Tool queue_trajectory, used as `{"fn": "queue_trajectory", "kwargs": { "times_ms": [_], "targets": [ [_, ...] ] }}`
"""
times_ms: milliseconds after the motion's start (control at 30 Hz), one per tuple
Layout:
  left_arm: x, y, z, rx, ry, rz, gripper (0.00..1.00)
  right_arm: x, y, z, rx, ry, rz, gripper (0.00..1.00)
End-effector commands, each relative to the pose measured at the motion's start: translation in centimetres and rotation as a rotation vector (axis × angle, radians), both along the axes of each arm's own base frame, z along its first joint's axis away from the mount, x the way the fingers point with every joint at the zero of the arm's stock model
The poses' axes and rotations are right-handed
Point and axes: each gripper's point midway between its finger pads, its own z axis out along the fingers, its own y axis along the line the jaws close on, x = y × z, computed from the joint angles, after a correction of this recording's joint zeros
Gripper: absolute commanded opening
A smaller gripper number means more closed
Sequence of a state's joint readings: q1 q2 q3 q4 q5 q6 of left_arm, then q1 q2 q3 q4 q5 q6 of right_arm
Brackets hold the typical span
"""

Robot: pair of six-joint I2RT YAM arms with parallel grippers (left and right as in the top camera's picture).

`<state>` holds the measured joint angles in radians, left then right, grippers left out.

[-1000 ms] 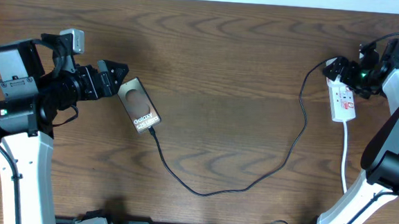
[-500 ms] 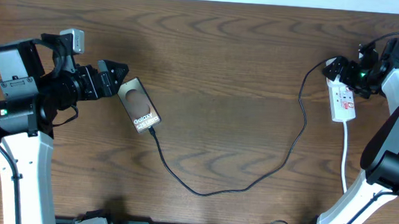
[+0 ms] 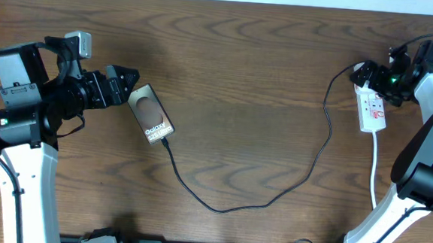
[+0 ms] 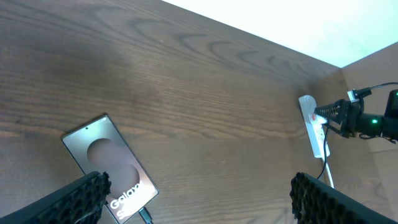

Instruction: Plug charger to phone and switch on socket

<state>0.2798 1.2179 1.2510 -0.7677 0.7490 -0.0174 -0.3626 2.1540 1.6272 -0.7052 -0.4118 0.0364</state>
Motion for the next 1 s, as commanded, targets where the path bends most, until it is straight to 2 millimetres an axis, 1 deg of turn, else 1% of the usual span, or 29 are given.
{"fn": "queue_trajectory", "kwargs": {
  "times_ms": [0,167,300,433,700,867,967],
  "targets": [
    [0.0,0.2,-0.2,0.018,0.001,-0.004,0.95,-1.9,3.6,-2.9,0.111,0.13,0.032,0.99],
    [0.0,0.2,-0.2,0.018,0.002,-0.004,0.95,-1.3,2.5,-1.7,0.065,0.122,0.031,0.98],
    [0.0,0.2,-0.3,0.017,0.004,-0.004,0.95,-1.0,1.3,-0.8,0.023,0.121,0.021,0.98],
    [0.0,0.2,-0.3,0.017,0.004,-0.004,0.95,-0.8,0.5,0.1,0.008,0.113,0.021,0.98],
    [0.0,0.2,-0.3,0.017,0.004,-0.004,0.95,-1.0,-1.0,0.3,-0.017,0.111,0.005,0.98],
    [0.0,0.2,-0.3,0.018,0.003,-0.004,0.95,-1.1,-2.3,0.4,-0.043,0.106,-0.009,0.98],
    [0.0,0.2,-0.3,0.018,0.003,-0.004,0.95,-0.9,-2.7,0.7,-0.044,0.096,-0.015,0.98]
  ]
}}
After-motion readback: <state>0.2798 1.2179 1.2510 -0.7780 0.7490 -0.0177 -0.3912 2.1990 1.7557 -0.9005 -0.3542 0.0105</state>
